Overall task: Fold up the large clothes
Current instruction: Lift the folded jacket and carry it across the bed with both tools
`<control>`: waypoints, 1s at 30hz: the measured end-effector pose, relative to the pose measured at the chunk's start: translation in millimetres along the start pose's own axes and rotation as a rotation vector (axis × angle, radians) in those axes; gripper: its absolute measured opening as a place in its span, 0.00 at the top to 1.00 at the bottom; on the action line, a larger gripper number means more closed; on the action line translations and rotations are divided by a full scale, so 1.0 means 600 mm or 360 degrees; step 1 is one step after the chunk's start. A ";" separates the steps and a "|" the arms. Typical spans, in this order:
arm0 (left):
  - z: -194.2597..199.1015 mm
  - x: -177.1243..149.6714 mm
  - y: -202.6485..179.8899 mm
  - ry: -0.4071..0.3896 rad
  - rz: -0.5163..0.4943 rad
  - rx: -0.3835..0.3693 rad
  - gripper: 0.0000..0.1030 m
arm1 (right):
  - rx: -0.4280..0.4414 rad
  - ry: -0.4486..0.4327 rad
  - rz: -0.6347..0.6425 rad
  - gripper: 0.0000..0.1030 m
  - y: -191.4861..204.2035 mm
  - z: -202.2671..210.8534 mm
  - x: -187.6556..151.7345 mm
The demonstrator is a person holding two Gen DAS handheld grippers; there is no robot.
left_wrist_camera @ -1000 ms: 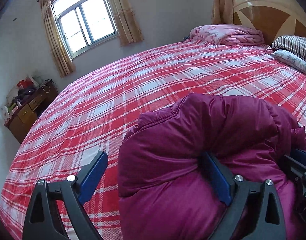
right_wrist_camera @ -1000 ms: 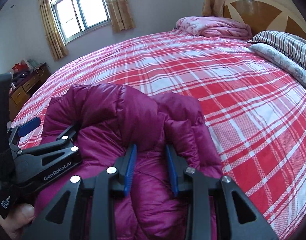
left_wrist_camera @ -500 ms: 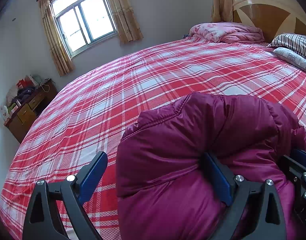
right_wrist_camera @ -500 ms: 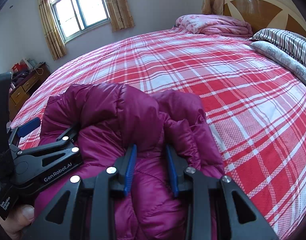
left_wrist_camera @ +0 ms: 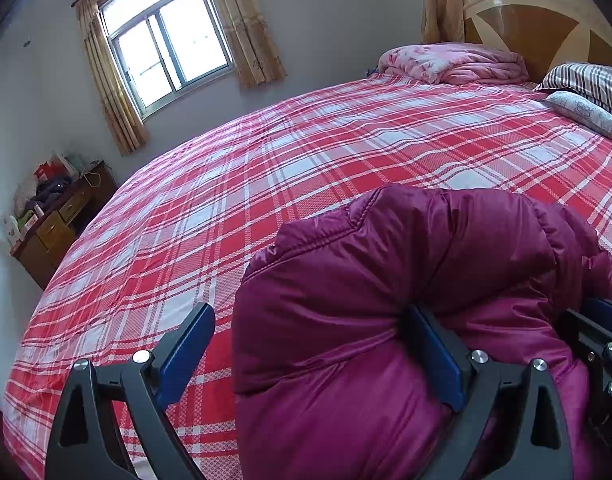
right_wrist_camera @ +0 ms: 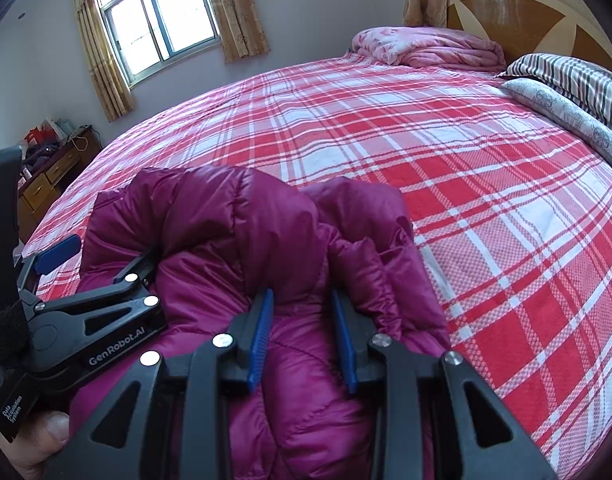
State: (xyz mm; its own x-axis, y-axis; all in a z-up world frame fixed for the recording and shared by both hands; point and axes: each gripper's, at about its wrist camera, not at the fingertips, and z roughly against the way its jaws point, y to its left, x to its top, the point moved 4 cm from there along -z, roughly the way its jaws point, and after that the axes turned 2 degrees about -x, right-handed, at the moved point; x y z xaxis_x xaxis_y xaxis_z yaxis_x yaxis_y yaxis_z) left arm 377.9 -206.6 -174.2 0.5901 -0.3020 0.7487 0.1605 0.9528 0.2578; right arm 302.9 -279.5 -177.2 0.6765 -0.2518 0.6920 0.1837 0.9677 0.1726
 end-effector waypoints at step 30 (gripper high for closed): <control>0.083 -0.129 0.103 0.0125 0.0650 -0.0940 0.11 | 0.0573 0.0134 -0.0258 0.64 -0.102 0.040 -0.032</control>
State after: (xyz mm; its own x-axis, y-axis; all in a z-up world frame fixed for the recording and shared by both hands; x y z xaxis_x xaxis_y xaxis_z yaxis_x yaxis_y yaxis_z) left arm 302.6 -125.8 -185.7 0.7461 0.0636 0.6628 0.3030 0.8540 -0.4230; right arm 261.8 -333.7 -184.3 0.7182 -0.3868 0.5785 0.0413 0.8535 0.5194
